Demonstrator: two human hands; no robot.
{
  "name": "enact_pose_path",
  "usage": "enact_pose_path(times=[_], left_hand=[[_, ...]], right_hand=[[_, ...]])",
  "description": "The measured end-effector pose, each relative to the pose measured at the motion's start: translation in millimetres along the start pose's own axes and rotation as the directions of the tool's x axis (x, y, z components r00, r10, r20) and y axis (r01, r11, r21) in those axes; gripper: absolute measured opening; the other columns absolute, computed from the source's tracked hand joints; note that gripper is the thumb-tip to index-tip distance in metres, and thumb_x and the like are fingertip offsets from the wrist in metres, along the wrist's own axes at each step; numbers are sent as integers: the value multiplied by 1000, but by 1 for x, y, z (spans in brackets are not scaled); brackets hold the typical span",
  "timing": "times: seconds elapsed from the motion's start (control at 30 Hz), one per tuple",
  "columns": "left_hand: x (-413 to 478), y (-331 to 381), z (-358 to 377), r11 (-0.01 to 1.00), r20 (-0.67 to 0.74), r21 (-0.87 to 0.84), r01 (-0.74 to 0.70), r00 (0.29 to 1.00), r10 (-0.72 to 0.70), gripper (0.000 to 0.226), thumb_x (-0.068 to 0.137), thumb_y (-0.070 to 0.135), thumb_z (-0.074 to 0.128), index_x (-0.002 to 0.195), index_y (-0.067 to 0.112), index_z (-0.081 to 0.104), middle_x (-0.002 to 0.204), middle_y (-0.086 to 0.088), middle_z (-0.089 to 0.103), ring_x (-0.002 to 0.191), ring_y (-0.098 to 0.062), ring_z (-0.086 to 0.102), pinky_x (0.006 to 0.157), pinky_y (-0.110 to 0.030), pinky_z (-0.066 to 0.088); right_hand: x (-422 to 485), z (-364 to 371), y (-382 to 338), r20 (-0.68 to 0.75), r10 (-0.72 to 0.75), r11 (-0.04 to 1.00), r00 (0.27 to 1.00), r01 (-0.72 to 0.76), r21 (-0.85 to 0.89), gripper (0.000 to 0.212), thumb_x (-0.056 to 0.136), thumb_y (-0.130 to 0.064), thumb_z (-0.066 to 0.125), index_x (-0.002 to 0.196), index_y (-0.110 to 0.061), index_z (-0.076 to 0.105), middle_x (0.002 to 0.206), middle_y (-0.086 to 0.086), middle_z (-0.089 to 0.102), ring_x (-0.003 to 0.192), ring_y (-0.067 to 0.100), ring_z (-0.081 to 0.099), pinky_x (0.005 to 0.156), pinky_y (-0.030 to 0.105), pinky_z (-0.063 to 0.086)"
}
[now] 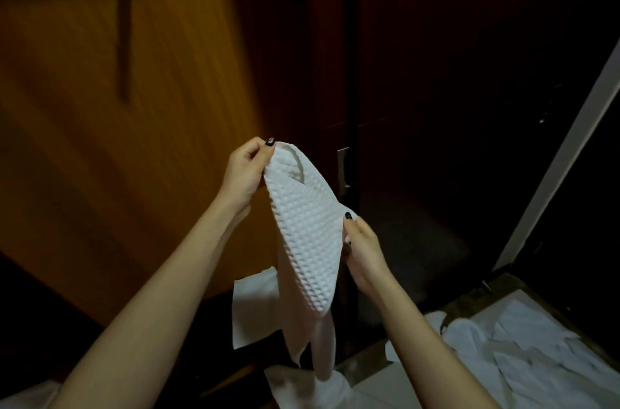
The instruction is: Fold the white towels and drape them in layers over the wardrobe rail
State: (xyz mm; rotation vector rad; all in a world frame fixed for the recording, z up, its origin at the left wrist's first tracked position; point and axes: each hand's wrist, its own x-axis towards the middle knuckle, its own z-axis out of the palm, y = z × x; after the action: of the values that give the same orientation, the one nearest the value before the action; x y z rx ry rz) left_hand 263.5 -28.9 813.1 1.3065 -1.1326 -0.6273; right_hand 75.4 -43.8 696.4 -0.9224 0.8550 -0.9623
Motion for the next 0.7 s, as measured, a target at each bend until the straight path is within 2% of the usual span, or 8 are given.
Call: enact_pose_path(times=[0.07, 0.13, 0.27, 0.37, 0.47, 0.57, 0.63, 0.7], left_hand=[[0, -5, -16, 1000, -17, 10, 4, 1000, -3, 31, 100, 21, 52, 69, 15, 50, 67, 0, 51, 61, -12, 48, 57, -27, 36], [-1, -10, -32, 1000, -33, 11, 22, 999, -22, 35, 100, 21, 51, 65, 16, 46, 63, 2, 49, 57, -10, 47, 53, -23, 37], [-2, -19, -55, 998, -5, -4, 68, 998, -68, 31, 100, 23, 52, 71, 12, 51, 67, -1, 51, 60, -12, 46, 55, -27, 34], [-2, -20, -65, 993, 39, -79, 88, 996, -86, 21, 100, 19, 48, 87, 4, 55, 77, -5, 55, 67, -13, 52, 58, -24, 39], [0, -18, -73, 996, 87, -29, 80, 993, -77, 21, 101, 21, 48, 95, 2, 54, 75, -6, 50, 64, -12, 48, 54, -22, 37], [8, -18, -80, 998, 65, 49, 35, 997, -39, 28, 100, 19, 50, 77, 3, 48, 68, -2, 47, 60, -8, 45, 56, -22, 36], [11, -17, -82, 979, 21, 196, -60, 998, 57, 37, 101, 15, 49, 65, 13, 40, 58, 7, 41, 52, -1, 37, 52, -18, 31], [11, -19, -83, 929, -27, 344, -137, 988, 155, 41, 101, 13, 47, 62, 15, 33, 57, 4, 31, 48, -1, 28, 49, -16, 23]], right_hand=[[0, 4, 3, -43, -154, 988, 987, 155, 4, 25, 101, -24, 50, 81, -15, 62, 73, -7, 62, 72, 10, 57, 65, 27, 43], [1, 6, -1, -70, -274, 962, 959, 273, -22, 23, 100, -17, 53, 79, -16, 63, 74, -13, 65, 71, 1, 60, 65, 22, 45], [7, 11, -7, -53, -413, 901, 909, 399, -169, 10, 91, -11, 65, 91, -8, 75, 122, -9, 63, 116, 4, 58, 94, 24, 49], [13, 14, -9, 8, -446, 867, 895, 435, -243, 12, 89, -13, 68, 97, -20, 76, 132, -4, 57, 122, 4, 53, 99, 24, 47], [22, 20, -17, -7, -478, 801, 878, 432, -415, 11, 91, -15, 67, 96, -18, 76, 121, -4, 61, 113, 3, 58, 90, 13, 46], [29, 30, -26, -53, -512, 716, 857, 392, -578, 12, 91, -14, 66, 82, -15, 74, 97, -2, 67, 90, -1, 61, 70, 3, 41], [34, 35, -31, -64, -529, 664, 846, 366, -652, 23, 91, -14, 66, 69, -16, 67, 81, -1, 64, 70, 3, 58, 59, 6, 40], [38, 37, -35, -26, -548, 571, 836, 351, -742, 29, 93, -17, 65, 65, -7, 64, 71, 5, 62, 58, 16, 56, 49, 15, 38]])
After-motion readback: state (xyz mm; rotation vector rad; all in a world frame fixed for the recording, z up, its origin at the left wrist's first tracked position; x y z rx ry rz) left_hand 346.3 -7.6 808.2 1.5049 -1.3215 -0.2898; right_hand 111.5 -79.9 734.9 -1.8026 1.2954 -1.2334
